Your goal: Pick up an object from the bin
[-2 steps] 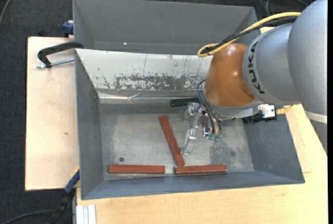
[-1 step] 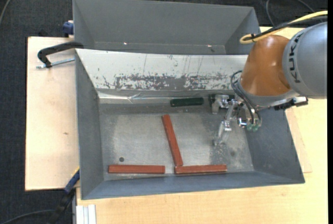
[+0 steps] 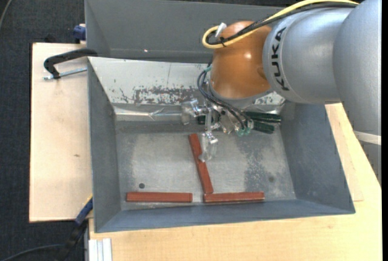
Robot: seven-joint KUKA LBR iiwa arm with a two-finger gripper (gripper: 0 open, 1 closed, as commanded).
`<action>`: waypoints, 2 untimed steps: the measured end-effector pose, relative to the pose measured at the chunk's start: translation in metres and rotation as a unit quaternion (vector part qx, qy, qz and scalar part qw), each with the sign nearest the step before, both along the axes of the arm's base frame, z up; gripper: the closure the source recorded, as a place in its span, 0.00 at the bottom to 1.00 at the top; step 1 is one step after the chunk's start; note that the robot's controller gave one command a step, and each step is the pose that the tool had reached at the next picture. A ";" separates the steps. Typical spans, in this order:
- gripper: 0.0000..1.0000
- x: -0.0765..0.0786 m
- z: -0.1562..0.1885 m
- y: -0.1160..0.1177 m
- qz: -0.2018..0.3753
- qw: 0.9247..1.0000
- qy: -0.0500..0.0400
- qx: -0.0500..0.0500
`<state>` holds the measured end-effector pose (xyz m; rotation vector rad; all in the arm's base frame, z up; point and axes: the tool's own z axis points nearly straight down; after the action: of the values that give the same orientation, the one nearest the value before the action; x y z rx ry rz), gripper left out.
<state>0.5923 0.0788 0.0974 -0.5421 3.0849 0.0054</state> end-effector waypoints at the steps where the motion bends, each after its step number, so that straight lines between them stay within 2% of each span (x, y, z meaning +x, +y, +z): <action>1: 0.00 0.001 -0.023 -0.010 0.290 0.957 0.002 -0.003; 2: 1.00 0.001 -0.022 -0.010 0.290 0.957 0.002 -0.002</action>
Offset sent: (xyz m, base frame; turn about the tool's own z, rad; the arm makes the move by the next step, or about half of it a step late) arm -0.0001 -0.0109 -0.0230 -0.5912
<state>0.5928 0.0692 0.0749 -1.4159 2.8005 0.0028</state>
